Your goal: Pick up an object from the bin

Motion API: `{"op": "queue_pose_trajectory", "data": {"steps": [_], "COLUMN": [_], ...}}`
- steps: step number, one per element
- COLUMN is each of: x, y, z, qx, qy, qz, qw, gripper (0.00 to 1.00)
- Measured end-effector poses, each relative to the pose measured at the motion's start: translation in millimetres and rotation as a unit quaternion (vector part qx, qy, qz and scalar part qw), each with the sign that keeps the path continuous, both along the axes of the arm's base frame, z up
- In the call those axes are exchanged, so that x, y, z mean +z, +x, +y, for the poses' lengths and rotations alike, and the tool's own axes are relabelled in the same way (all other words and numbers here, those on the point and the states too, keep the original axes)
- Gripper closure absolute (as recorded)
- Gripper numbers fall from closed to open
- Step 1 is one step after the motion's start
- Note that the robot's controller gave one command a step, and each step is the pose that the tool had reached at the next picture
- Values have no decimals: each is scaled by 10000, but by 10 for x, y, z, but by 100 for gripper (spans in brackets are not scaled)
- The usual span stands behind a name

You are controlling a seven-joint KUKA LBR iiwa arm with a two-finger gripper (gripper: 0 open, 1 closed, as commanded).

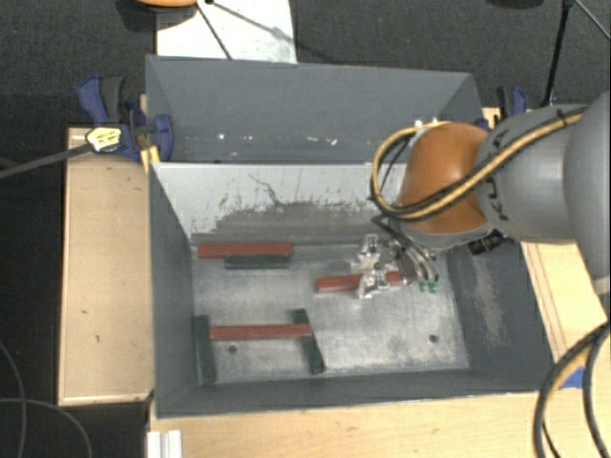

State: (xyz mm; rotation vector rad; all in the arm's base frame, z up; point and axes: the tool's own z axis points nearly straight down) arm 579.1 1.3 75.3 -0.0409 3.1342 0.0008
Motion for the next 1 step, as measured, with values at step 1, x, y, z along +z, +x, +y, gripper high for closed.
{"op": "queue_pose_trajectory", "data": {"steps": [1], "x": [1587], "y": [-17], "z": [-177], "qx": [37], "qy": [-5], "qz": [-5], "qw": [10000], "gripper": [100]}}
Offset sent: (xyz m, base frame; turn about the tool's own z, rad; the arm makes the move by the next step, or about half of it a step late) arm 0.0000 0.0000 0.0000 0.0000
